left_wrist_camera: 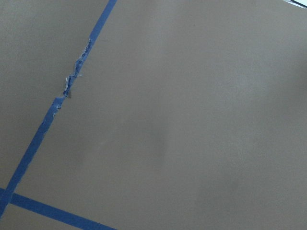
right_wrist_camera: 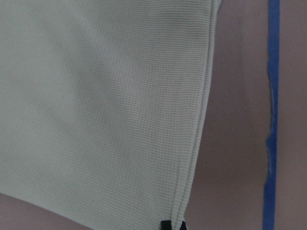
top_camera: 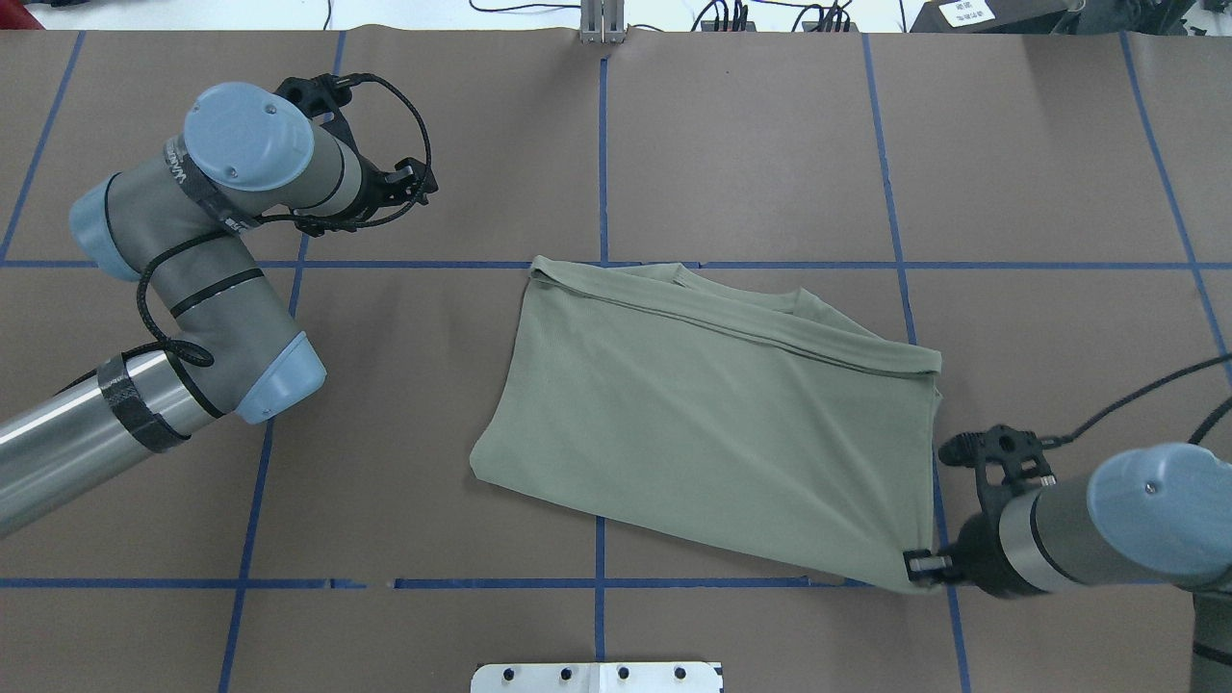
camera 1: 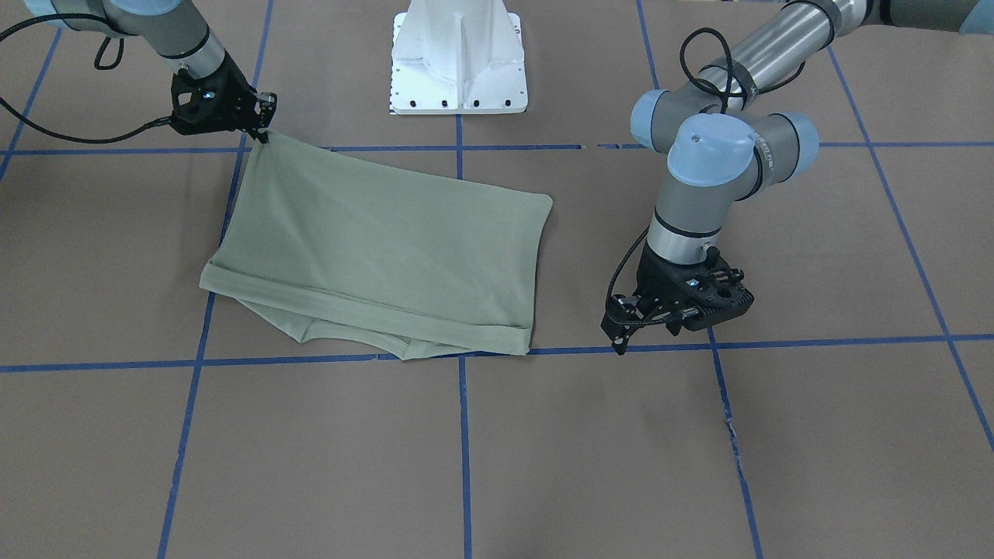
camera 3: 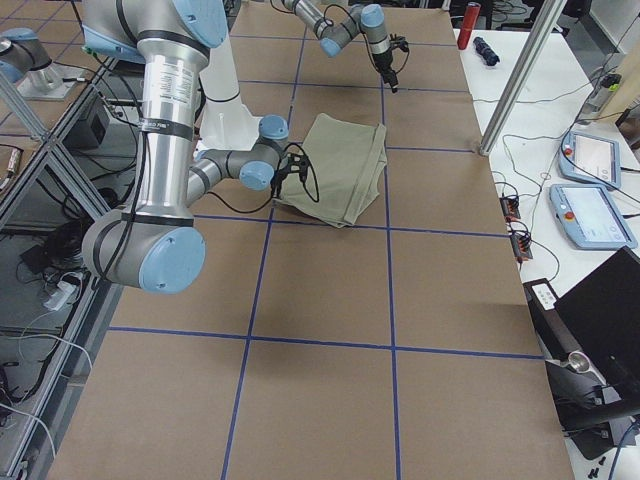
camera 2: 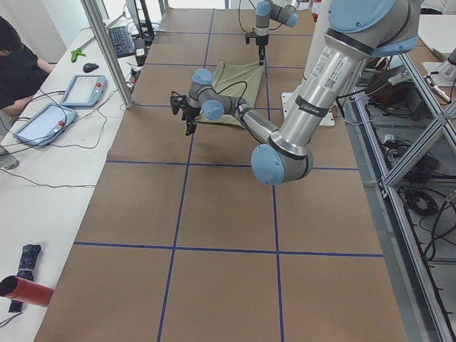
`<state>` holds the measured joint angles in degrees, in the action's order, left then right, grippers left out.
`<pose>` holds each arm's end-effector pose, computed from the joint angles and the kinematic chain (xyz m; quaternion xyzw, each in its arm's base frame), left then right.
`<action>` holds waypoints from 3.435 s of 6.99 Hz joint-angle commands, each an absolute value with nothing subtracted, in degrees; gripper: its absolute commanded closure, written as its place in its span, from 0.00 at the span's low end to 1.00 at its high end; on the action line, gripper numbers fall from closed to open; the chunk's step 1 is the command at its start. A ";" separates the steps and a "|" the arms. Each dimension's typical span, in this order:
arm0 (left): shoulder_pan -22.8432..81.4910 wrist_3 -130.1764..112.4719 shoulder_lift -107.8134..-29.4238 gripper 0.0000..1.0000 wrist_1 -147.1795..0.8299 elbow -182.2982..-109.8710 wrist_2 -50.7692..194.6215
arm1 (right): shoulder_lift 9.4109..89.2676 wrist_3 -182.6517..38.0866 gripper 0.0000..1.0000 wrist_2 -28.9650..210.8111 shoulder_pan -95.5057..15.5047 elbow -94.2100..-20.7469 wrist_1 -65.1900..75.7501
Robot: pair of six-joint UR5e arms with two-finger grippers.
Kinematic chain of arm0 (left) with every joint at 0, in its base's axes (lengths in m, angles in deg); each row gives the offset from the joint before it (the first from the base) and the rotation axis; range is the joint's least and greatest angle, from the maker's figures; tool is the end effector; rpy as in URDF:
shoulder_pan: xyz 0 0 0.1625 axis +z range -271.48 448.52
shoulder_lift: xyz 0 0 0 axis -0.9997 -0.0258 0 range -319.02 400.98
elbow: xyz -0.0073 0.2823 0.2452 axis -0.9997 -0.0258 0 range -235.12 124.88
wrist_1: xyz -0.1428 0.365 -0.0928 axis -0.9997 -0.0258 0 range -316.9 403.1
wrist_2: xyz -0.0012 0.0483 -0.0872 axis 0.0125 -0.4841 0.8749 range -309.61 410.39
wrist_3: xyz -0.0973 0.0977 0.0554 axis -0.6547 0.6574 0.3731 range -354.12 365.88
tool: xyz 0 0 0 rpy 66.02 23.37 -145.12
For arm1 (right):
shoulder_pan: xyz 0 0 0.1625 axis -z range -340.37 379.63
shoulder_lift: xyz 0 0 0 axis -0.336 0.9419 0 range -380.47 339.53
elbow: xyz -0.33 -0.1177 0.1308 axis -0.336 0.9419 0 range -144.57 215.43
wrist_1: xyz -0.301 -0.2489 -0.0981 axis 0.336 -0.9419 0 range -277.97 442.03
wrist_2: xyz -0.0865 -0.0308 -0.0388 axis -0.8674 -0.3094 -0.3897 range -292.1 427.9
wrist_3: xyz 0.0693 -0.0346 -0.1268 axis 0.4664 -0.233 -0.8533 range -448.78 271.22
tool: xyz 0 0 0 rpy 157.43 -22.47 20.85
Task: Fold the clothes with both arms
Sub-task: 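Drag the folded shirt with the right gripper away from the left arm, then lower the left gripper to the shirt corner nearest it and grasp it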
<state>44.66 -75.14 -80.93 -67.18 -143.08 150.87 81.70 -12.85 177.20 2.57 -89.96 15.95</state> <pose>0.4334 -0.5639 0.3077 0.1138 0.4148 -0.2334 0.8721 -0.3969 -0.2098 0.4006 -0.0422 -0.4210 -0.0434 0.9050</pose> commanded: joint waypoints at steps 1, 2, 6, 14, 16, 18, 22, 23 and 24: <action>44.66 -75.24 -80.84 0.00 -67.11 -143.45 150.15 | 86.31 -7.34 1.00 179.16 13.08 -93.50 16.02; 44.66 -75.16 -80.84 0.00 -67.20 -143.53 150.15 | 86.75 -6.00 1.00 179.08 16.69 -93.42 16.02; 46.06 -75.33 -79.62 0.00 -66.58 -149.22 153.72 | 84.41 -5.81 0.00 179.17 8.79 -95.62 16.37; 69.97 -105.21 -77.50 0.01 -75.02 -153.74 156.48 | 73.14 -6.17 0.00 179.35 -9.90 -93.51 16.02; 69.97 -105.22 -78.38 0.02 -75.02 -151.62 155.52 | 72.96 -6.17 0.00 179.26 -9.81 -93.51 16.02; 69.97 -106.00 -78.47 0.10 -74.93 -151.53 155.51 | 73.05 -6.17 0.00 179.35 -9.90 -93.59 16.02; 69.80 -106.01 -78.47 0.98 -74.85 -152.41 155.69 | 73.05 -6.17 0.00 179.35 -10.08 -93.59 16.02; 69.71 -106.01 -78.38 1.00 -74.84 -152.58 155.69 | 73.05 -6.17 0.00 179.35 -10.08 -93.59 16.11; 69.54 -106.01 -78.21 1.00 -74.76 -153.02 155.69 | 73.05 -6.17 0.00 179.35 -10.08 -93.59 16.11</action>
<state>69.72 -106.00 -78.37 -74.84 -152.58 155.67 73.06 -6.17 179.35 -10.06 -93.59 16.08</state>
